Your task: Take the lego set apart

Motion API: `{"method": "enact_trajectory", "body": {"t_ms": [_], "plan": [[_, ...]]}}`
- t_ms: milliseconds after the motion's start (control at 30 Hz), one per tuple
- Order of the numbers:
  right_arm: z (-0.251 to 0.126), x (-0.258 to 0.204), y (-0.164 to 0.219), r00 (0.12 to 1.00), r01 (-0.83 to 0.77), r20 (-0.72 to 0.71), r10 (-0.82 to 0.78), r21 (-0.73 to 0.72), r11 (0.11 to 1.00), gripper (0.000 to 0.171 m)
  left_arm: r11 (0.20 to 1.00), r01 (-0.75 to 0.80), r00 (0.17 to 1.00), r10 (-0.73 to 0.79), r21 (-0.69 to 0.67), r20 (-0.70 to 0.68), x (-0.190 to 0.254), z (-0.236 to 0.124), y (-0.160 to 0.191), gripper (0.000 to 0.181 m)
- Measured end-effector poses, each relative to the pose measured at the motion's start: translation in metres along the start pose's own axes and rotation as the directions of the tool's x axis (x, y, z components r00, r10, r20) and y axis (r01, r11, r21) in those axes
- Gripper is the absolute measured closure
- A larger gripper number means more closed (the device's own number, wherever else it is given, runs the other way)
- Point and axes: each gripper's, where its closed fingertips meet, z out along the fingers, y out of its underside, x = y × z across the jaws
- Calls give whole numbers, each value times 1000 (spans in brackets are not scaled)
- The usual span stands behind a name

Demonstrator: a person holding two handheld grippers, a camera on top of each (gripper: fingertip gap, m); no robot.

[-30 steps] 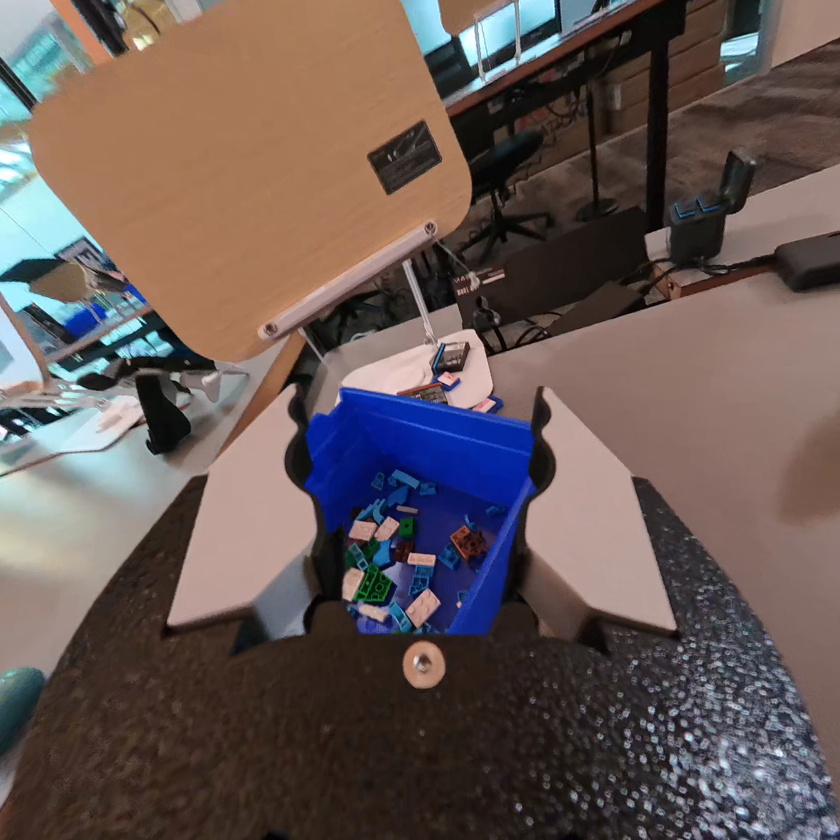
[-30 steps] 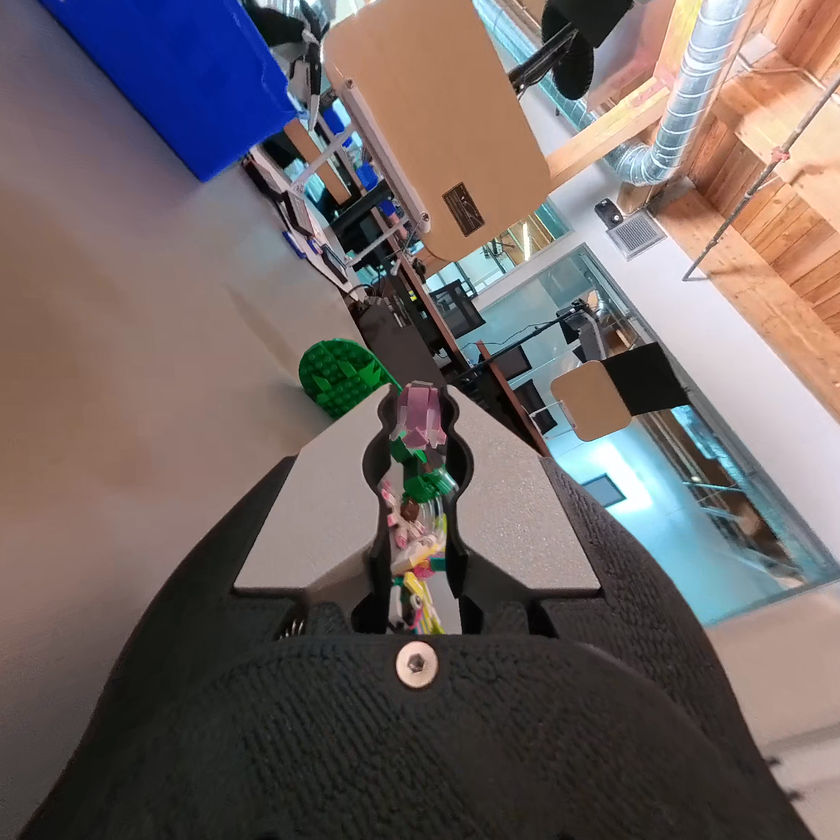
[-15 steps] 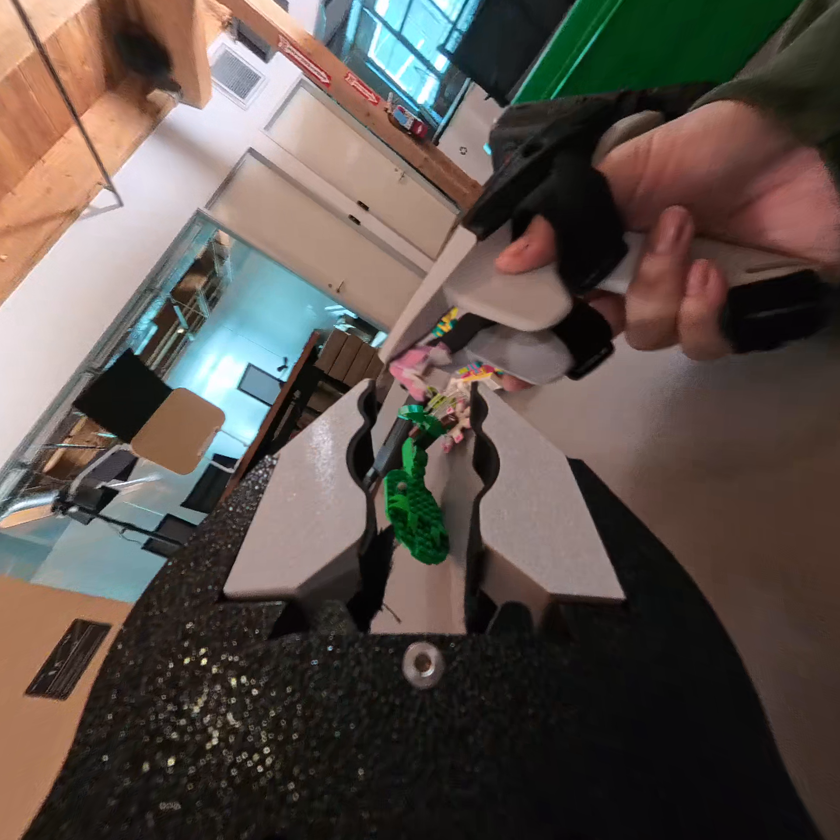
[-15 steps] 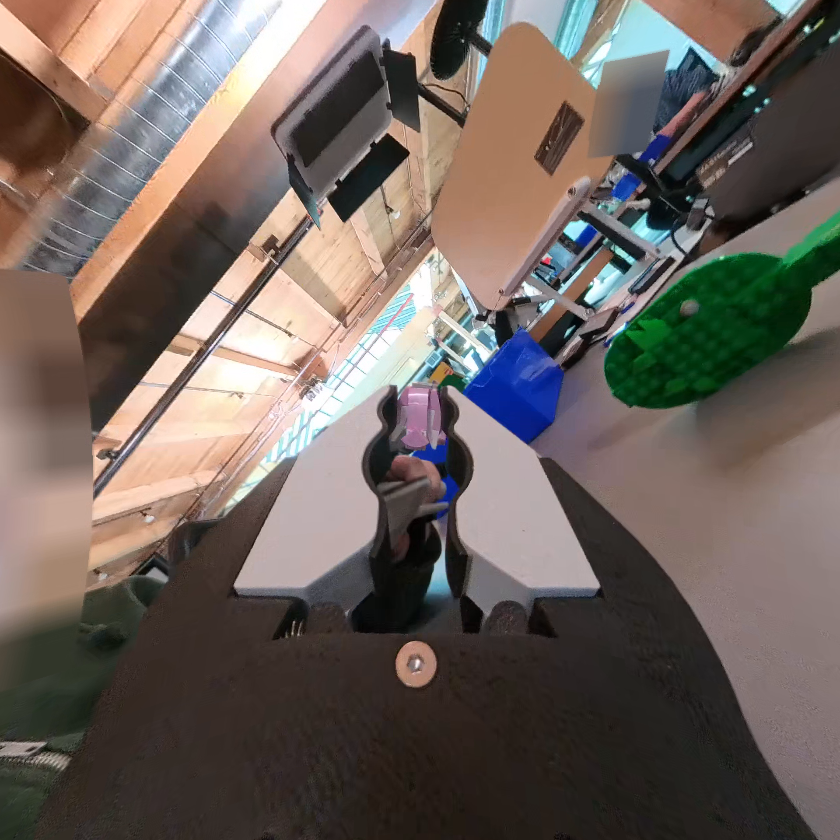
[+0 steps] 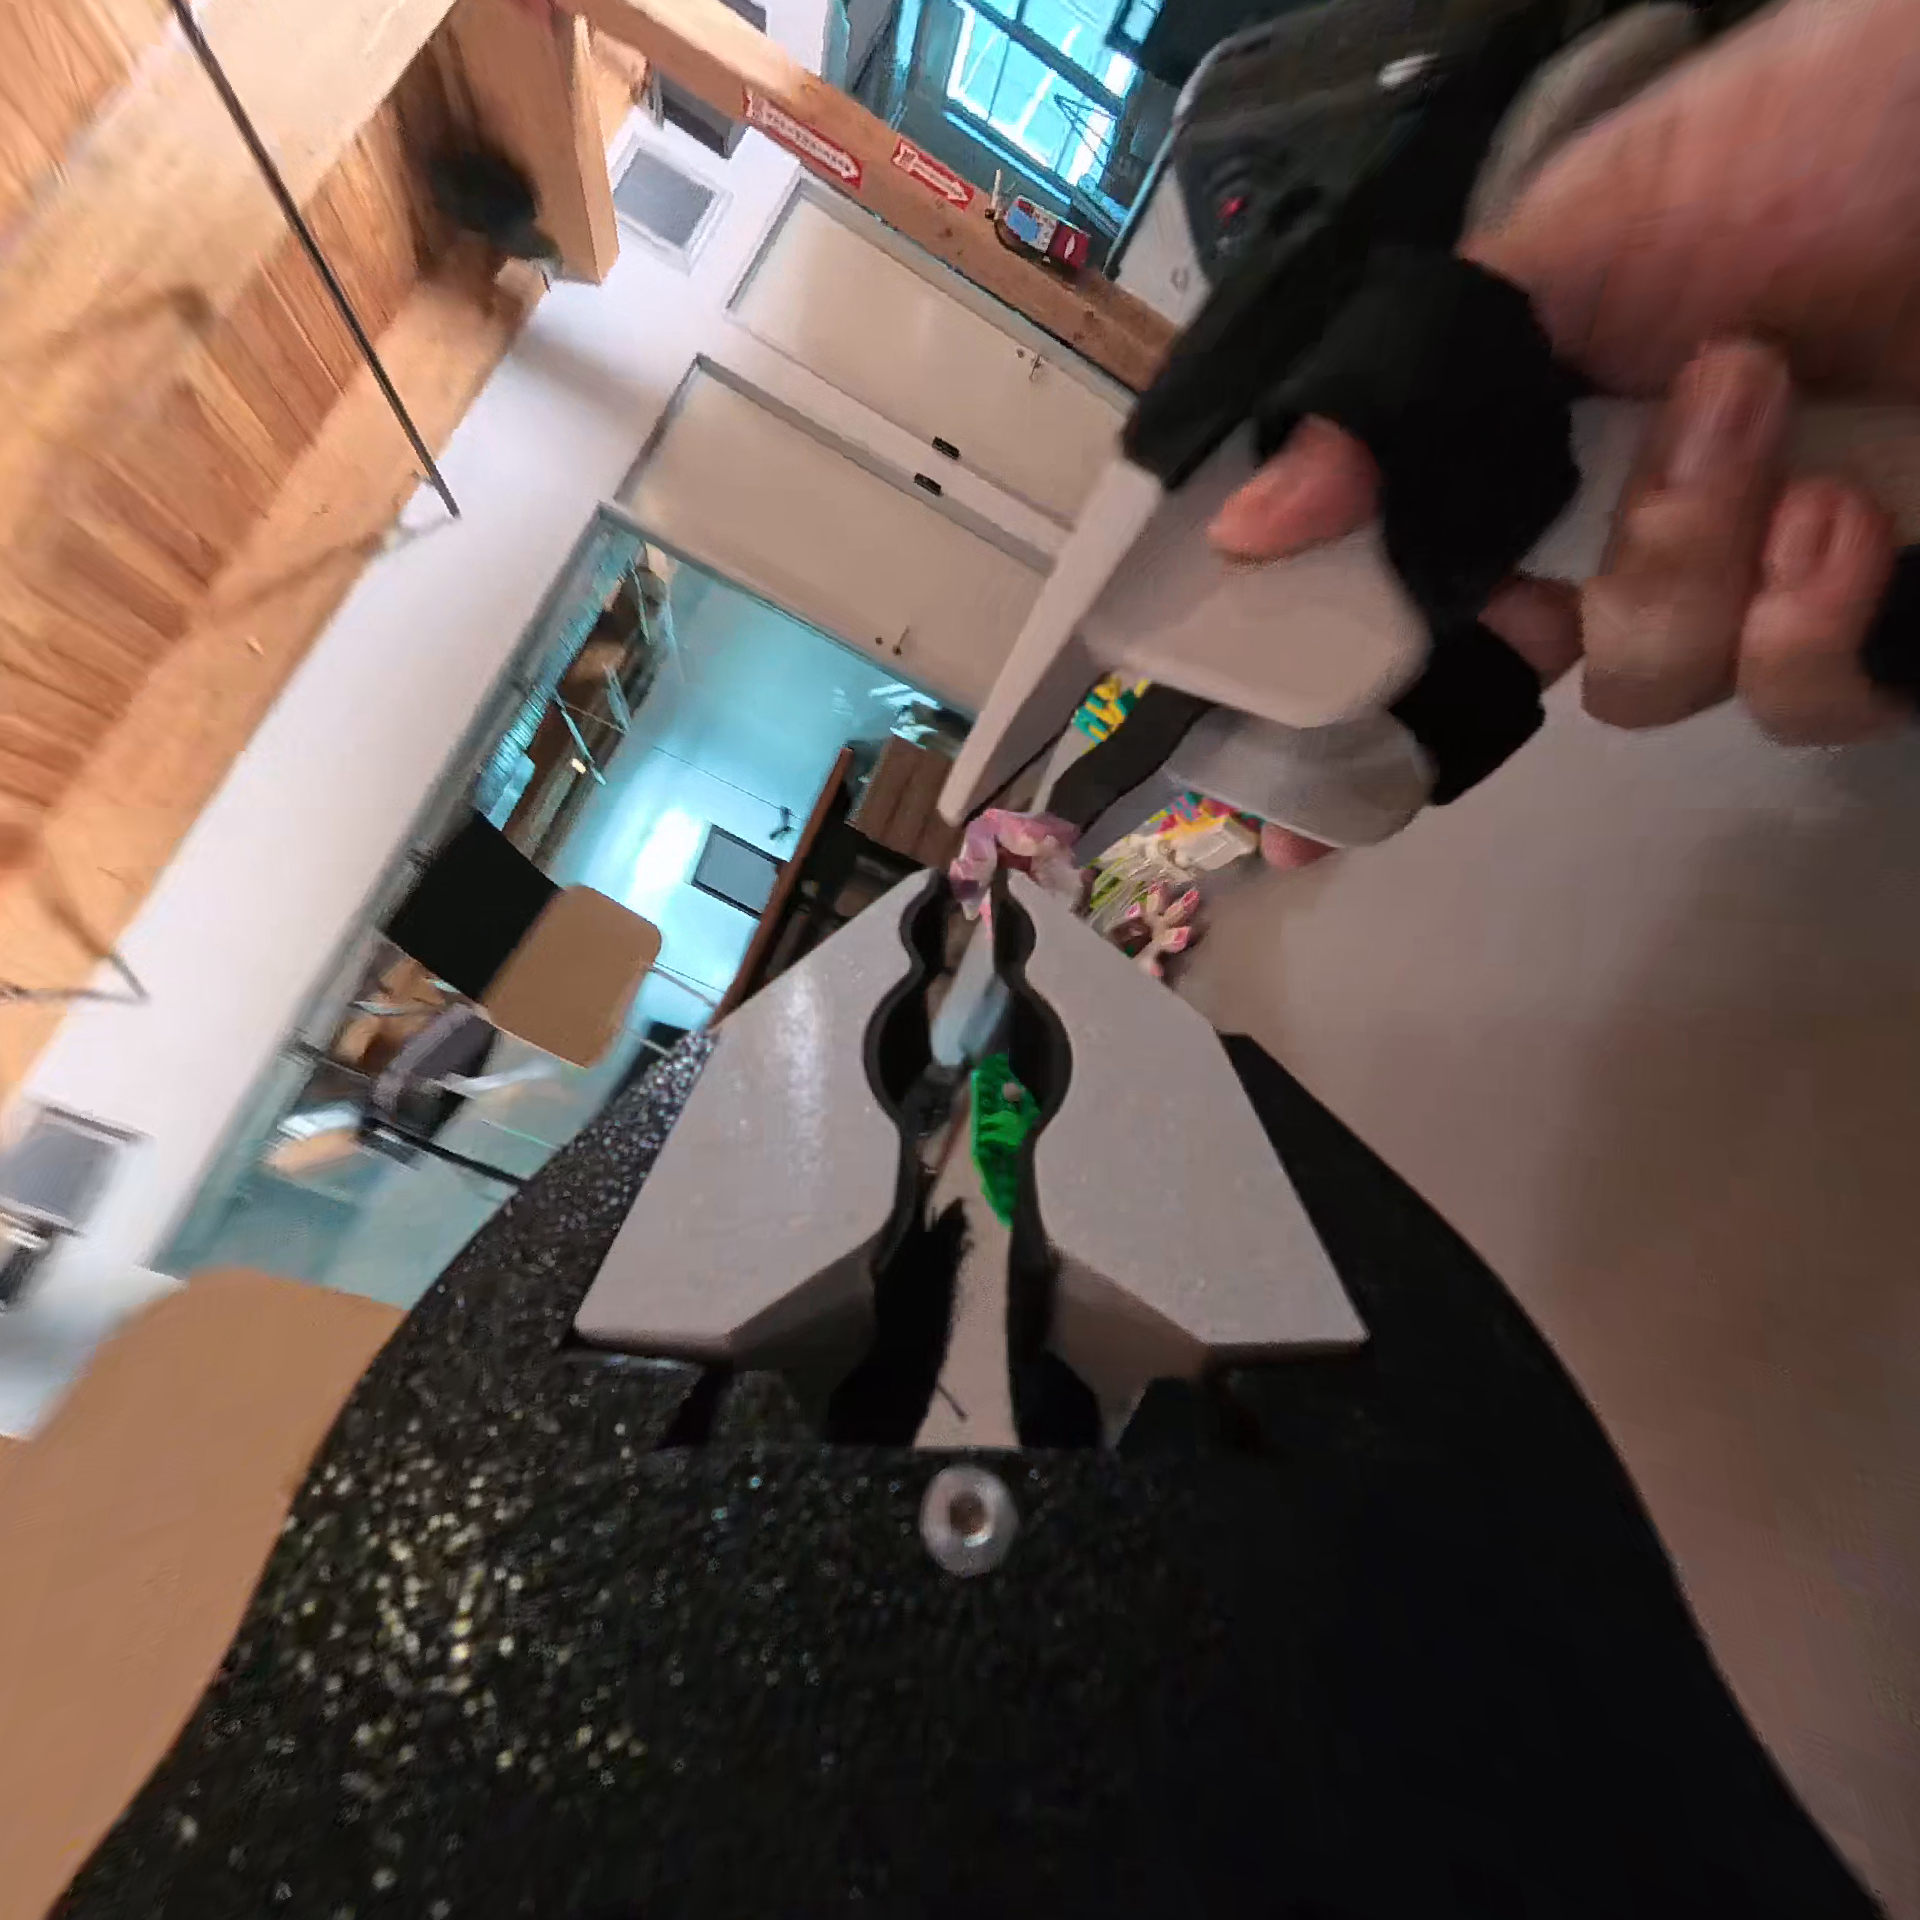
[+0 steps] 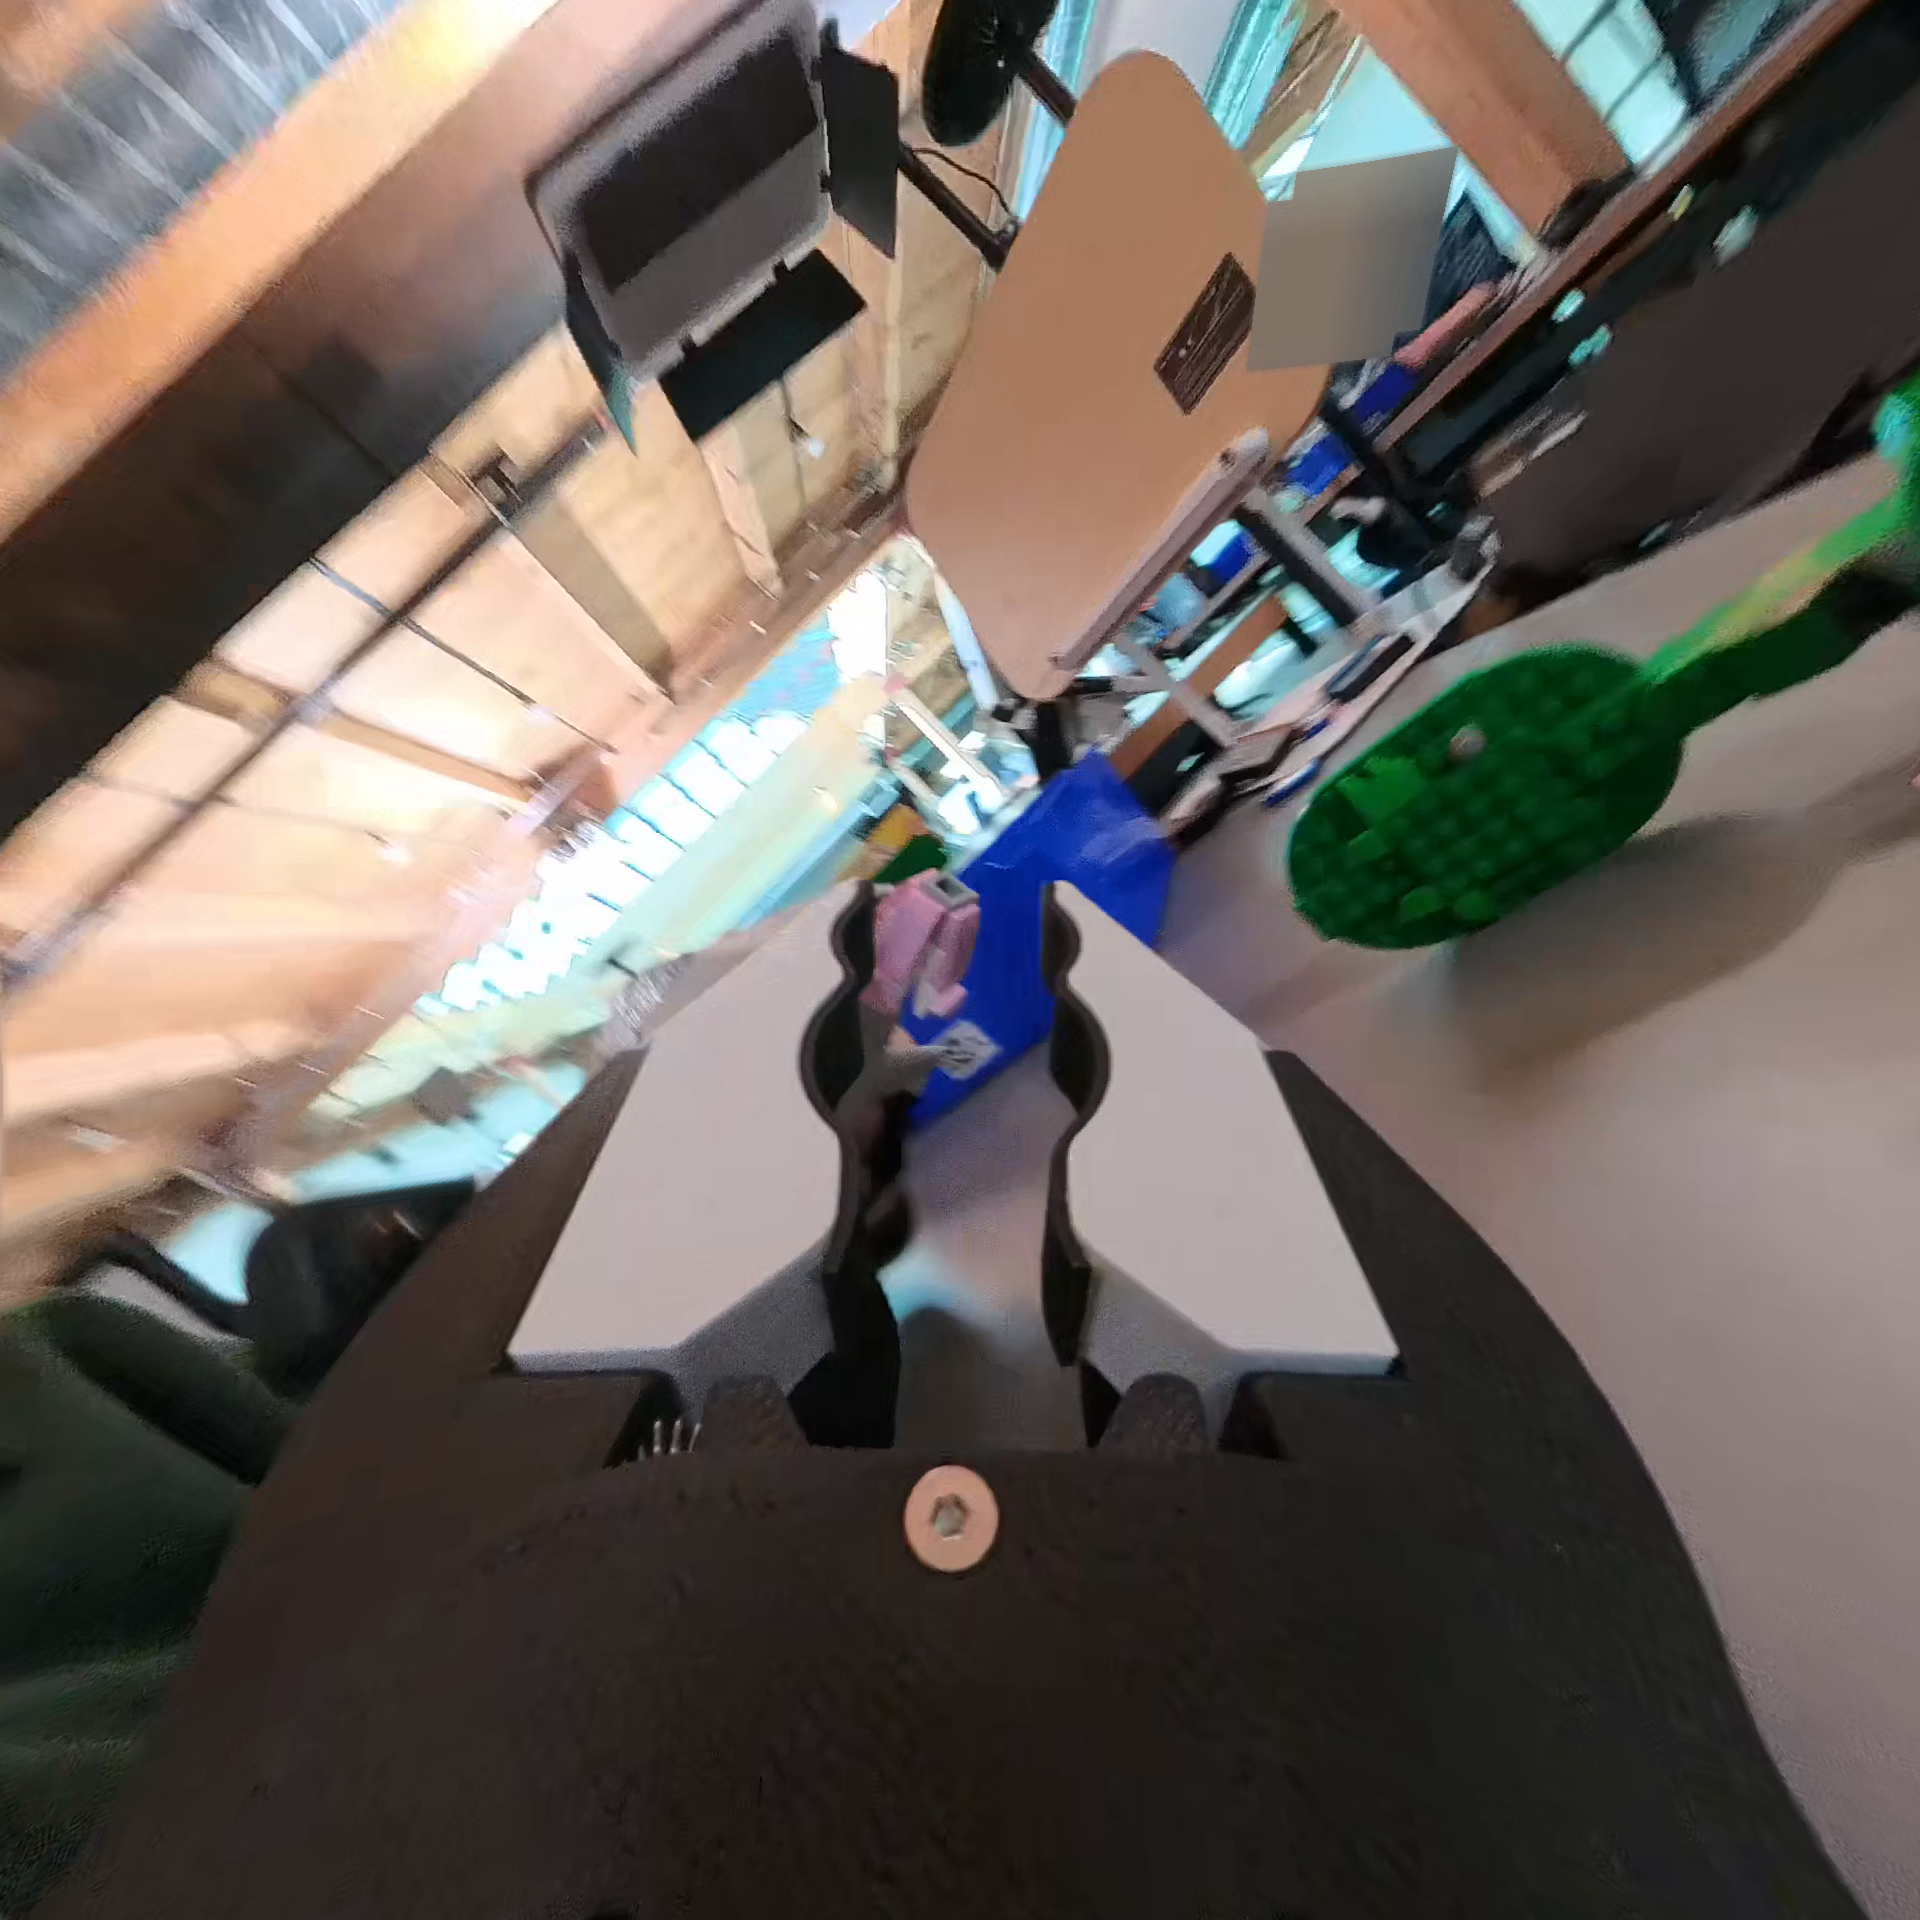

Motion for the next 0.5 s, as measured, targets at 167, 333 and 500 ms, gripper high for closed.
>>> {"method": "enact_trajectory", "body": {"t_ms": [167,333,500], "plan": [[-1,-2,-3,836,524,-114,-536,-119,843,135,930,365,926,-367,-38,-92,-2,1,10,175],[1,-4,11,562,781,-121,-818,-249,573,129,883,464,877,-469,-68,-111,-2,3,15,176],[-2,-3,8,483,822,-146,-863,-263,505,153,849,523,824,-526,-75,-209,6,0,12,176]]}}
